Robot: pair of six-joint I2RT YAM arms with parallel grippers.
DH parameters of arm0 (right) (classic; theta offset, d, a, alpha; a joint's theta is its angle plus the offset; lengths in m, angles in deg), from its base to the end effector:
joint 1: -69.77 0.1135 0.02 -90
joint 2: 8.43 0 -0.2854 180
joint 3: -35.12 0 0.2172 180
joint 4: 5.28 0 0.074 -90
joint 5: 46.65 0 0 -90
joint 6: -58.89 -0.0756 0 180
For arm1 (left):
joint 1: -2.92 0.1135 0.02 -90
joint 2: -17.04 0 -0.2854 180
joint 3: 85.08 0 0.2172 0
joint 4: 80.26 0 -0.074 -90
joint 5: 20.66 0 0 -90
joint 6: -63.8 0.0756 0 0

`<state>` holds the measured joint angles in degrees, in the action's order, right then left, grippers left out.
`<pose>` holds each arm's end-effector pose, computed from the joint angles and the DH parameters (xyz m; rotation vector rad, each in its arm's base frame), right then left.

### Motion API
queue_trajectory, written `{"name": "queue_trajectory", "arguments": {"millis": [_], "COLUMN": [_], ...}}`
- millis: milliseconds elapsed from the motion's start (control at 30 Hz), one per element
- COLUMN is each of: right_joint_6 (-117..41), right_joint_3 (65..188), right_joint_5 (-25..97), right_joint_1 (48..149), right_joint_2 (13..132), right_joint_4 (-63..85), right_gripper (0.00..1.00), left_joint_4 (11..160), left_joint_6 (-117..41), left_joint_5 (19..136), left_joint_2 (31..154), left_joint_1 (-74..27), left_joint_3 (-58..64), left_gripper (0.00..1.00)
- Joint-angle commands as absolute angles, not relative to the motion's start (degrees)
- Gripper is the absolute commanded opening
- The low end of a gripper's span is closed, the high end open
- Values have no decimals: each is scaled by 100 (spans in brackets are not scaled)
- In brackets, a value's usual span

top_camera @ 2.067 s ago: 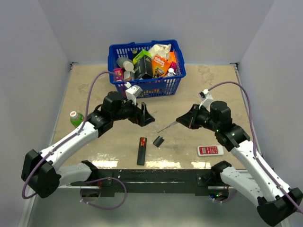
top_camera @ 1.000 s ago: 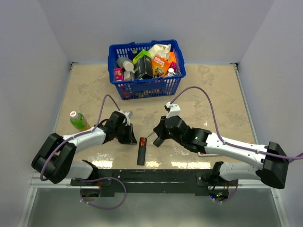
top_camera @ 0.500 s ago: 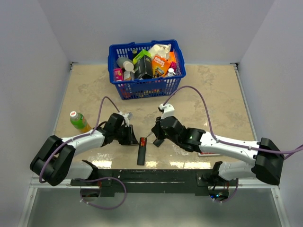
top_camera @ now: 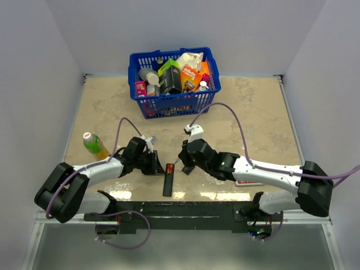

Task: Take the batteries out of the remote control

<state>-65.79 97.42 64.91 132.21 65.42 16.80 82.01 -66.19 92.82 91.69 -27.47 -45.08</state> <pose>0.1512 0.2297 0.2642 -0.3042 2.1495 0.5954 0.1664 -0.1325 0.1517 -0.0350 2.6736 -0.9765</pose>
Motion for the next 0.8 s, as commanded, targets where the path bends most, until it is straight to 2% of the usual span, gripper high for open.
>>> {"name": "queue_trajectory", "arguments": {"millis": [0, 367, 600, 767], "right_joint_6": [-6495, -6284, -6029, -5977], "right_joint_3": [10151, 11003, 10838, 10557], "right_joint_5": [6787, 7955, 7895, 7553], "right_joint_1": [13349, 14351, 14474, 14483], "right_joint_2": [6680, 7603, 7683, 7604], "right_joint_4": [1691, 2482, 2351, 2219], "right_gripper": [0, 0, 0, 0], "left_joint_4": [8510, 8494, 7641, 7508], "left_joint_6": [-6768, -6839, -6751, -6786], "left_joint_5": [9394, 9228, 8263, 8050], "left_joint_2": [9016, 9007, 8726, 8804], "left_joint_1": [-2723, -2731, -2723, -2705], "left_joint_3": [-4628, -4760, -4365, -4277], "left_gripper": [23, 21, 21, 21]}}
